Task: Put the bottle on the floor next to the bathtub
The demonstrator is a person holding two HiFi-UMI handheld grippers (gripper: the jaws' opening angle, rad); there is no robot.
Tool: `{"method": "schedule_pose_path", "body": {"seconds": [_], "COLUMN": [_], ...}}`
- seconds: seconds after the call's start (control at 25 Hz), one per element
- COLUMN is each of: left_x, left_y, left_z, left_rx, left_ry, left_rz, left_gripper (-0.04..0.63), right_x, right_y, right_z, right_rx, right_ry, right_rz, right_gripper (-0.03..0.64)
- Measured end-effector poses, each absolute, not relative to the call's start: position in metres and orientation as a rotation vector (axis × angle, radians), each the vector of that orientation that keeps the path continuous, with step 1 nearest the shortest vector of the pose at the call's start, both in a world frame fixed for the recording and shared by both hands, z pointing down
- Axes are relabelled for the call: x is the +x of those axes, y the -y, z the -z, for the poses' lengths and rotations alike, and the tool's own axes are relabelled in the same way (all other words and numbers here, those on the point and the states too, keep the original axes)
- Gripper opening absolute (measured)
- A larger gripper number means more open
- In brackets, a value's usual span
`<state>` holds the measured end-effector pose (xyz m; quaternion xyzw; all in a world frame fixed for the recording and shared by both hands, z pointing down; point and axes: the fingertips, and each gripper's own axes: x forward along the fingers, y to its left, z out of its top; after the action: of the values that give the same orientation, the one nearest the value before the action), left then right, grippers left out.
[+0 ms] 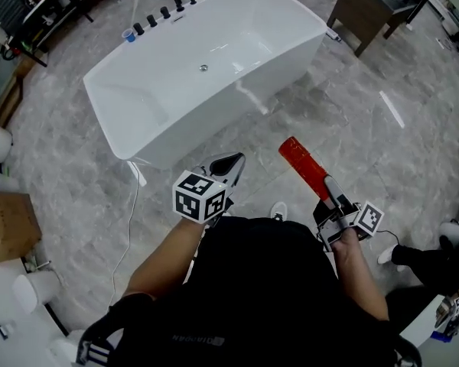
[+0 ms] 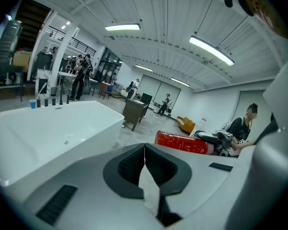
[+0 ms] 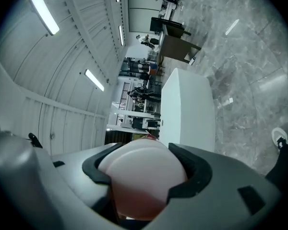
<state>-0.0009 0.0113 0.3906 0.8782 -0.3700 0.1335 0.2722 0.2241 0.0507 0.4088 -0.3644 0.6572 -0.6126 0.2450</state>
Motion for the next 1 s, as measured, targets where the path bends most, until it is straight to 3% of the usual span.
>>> {"method": "schedule_pose_path", "body": {"seconds": [0.56, 1.0], "left_x": [0.085, 0.104], "left_y": [-0.005, 0.006], "left_z": [-0.395, -0.397], "left_rx": [2.256, 2.206], "left_ry": [1.175, 1.219], "left_rz": [-0.393, -0.411], "left_gripper": [0.017, 0.017], "right_x": [0.324, 0.341], "right_y": [-0.005, 0.022], "right_z": [-0.422, -0.429], "right_rx": [-0.86, -0.81], "right_ry": [-1.884, -1.882], "right_rz": [1.765, 1.804], "right_gripper": [0.316, 0.316]}}
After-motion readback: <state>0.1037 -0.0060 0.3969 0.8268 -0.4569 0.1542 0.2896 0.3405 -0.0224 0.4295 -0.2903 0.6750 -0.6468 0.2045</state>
